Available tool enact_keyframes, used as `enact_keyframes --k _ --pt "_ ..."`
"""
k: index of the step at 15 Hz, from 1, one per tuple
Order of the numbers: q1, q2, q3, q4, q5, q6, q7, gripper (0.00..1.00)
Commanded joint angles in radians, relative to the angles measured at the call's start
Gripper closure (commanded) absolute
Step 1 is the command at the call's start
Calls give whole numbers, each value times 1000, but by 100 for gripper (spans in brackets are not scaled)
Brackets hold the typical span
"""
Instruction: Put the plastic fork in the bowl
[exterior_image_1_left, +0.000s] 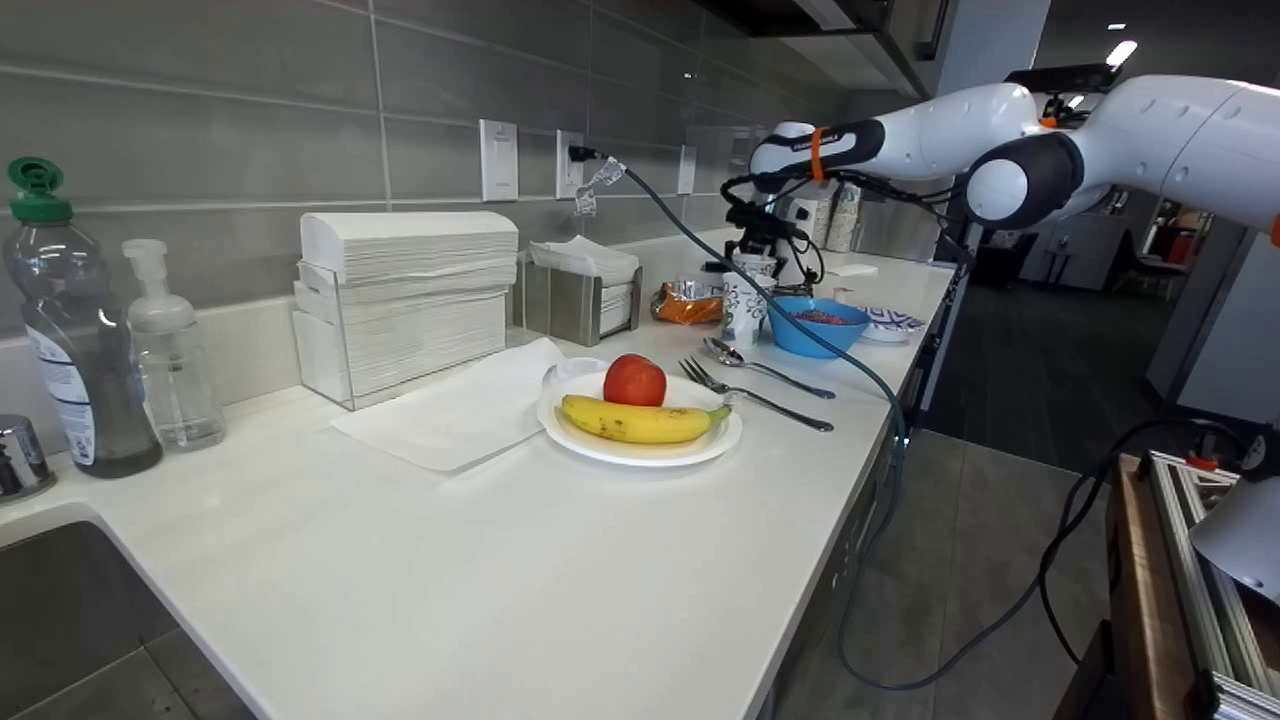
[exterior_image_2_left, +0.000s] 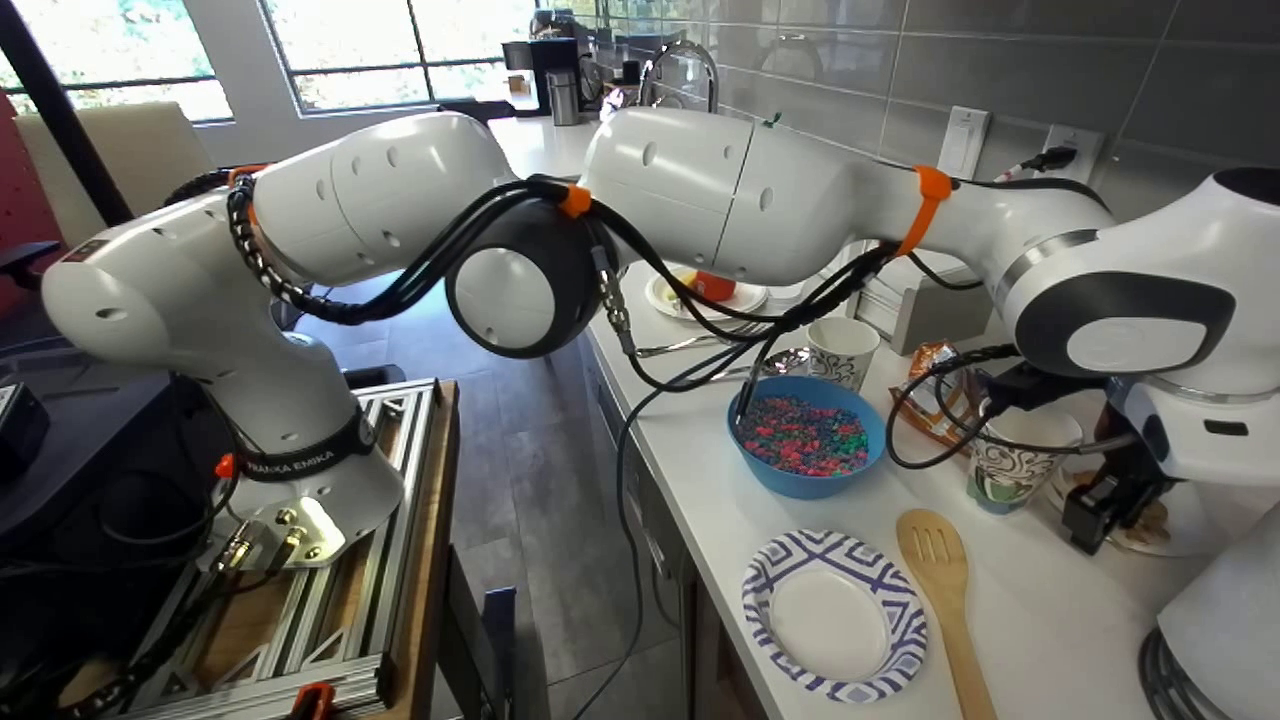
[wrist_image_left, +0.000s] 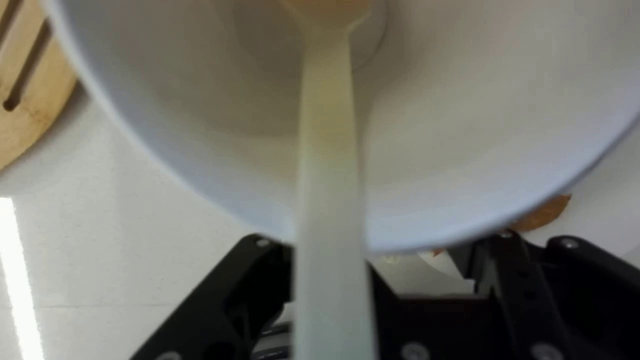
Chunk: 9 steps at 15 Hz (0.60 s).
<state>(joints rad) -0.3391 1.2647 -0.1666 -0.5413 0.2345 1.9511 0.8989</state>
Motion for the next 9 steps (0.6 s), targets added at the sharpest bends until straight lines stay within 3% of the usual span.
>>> enact_keyframes --k 1,4,8,9 --pt "-5 36 1 44 -1 8 16 51" --pt "-4 37 0 43 -2 1 16 51" --pt "-1 31 -3 45 -5 -2 17 66" --pt "-16 61 25 109 -35 -33 28 66"
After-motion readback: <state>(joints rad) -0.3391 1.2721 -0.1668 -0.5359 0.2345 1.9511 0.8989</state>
